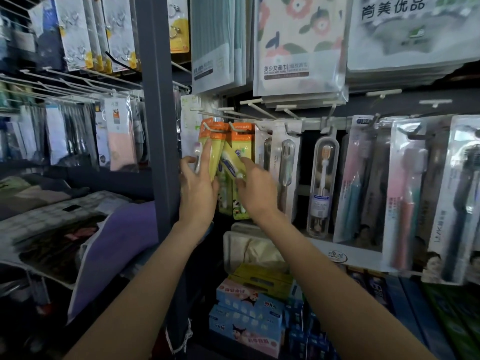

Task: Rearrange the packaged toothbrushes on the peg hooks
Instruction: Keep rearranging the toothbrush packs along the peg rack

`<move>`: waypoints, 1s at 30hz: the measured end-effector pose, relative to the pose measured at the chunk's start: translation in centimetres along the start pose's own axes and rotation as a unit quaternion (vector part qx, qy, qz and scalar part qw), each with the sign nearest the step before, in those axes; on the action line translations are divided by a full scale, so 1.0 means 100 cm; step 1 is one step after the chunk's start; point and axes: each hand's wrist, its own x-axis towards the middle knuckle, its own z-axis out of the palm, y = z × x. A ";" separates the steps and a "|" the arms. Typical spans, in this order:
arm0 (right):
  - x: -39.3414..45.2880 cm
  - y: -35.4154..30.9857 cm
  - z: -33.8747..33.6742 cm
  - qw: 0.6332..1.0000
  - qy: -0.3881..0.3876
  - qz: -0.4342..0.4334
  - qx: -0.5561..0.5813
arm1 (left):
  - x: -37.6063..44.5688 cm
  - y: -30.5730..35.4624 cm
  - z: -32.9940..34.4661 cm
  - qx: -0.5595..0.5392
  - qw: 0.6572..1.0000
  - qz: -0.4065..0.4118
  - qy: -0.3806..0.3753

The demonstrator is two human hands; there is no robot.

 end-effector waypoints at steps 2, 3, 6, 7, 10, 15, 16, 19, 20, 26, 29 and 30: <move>-0.008 0.000 0.012 1.000 0.019 0.001 -0.006 | 0.000 -0.001 0.000 0.002 1.000 -0.001 0.003; -0.011 0.001 0.016 1.000 0.025 0.002 -0.010 | 0.001 -0.001 0.001 0.003 1.000 -0.003 0.004; -0.015 0.000 0.024 0.999 0.032 -0.004 -0.035 | 0.001 -0.001 0.001 0.004 1.000 -0.005 0.008; -0.015 0.000 0.025 0.998 0.034 -0.008 -0.044 | 0.001 -0.001 0.002 0.004 1.000 -0.006 0.009; -0.017 0.002 0.025 0.998 0.045 -0.012 -0.051 | 0.001 -0.001 0.002 0.005 1.000 -0.008 0.008; -0.010 0.013 0.017 0.992 0.028 -0.001 0.122 | 0.001 -0.001 0.001 0.006 1.000 -0.002 0.007; -0.007 0.016 0.013 0.988 0.021 0.019 0.153 | 0.000 -0.001 0.001 0.004 1.000 0.001 0.006; -0.003 0.023 0.003 0.985 0.037 0.045 0.163 | 0.001 -0.001 0.001 -0.009 1.000 -0.001 0.007; -0.003 0.024 0.002 0.987 0.051 0.039 0.148 | 0.001 -0.001 0.002 -0.010 1.000 -0.003 0.007; -0.008 0.022 0.009 0.992 0.083 -0.002 0.094 | 0.000 -0.002 0.003 -0.003 1.000 -0.006 0.006; -0.017 0.022 0.014 0.995 0.064 -0.035 0.066 | 0.000 -0.001 0.001 -0.010 1.000 -0.011 0.000; -0.019 0.023 0.015 0.996 0.054 -0.050 0.057 | 0.000 0.000 0.000 -0.012 1.000 -0.013 -0.002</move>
